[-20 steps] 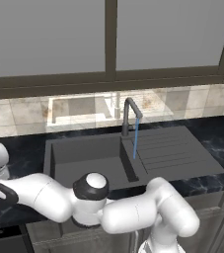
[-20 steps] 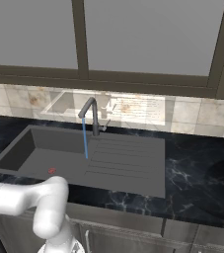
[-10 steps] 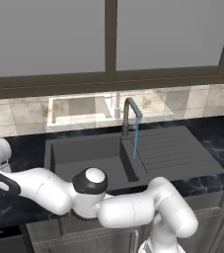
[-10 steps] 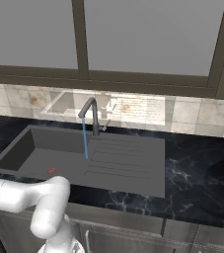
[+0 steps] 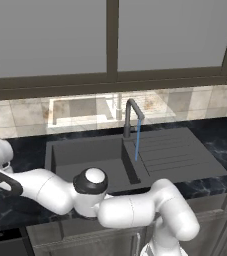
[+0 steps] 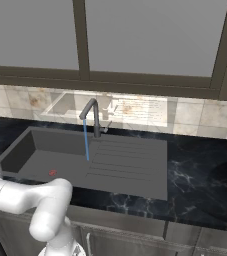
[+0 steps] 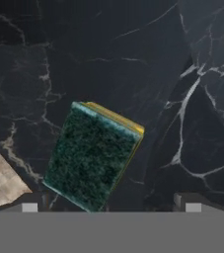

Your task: Soak the sponge with water for a few seconds and then drop it inside the sink.

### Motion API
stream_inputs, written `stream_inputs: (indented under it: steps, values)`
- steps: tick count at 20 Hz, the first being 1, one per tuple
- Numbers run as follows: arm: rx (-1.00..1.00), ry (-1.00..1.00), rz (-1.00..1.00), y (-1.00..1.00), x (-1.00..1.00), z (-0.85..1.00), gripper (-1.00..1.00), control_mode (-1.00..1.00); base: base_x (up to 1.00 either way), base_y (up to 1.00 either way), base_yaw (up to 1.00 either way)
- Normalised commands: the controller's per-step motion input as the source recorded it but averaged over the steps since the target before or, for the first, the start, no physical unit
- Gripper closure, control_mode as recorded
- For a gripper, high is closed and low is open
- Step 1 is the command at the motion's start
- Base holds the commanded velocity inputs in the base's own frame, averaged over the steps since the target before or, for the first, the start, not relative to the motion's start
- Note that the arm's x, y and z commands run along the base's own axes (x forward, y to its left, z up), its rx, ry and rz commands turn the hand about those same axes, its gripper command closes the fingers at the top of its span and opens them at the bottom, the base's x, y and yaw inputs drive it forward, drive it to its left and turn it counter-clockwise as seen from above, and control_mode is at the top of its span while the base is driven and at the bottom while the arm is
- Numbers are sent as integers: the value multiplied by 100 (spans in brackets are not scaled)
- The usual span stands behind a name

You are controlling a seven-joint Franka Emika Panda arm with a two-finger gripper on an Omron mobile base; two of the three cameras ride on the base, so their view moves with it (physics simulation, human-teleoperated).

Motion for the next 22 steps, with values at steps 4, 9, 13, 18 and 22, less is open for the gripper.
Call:
stream_inputs:
  steps: [4, 9, 13, 18, 22]
  values:
    - [0, 0, -15, 9, 0, -17, -100, -100, 0, 0, 0]
    - [0, 0, -12, 11, 0, 0, -100, -100, 0, 0, 0]
    - [0, 0, -10, 16, 0, 0, -100, -100, 0, 0, 0]
    - [-1, 0, -9, 7, 0, 0, -100, -100, 0, 0, 0]
    - [-4, 0, -9, 1, 0, -5, -100, -100, 0, 0, 0]
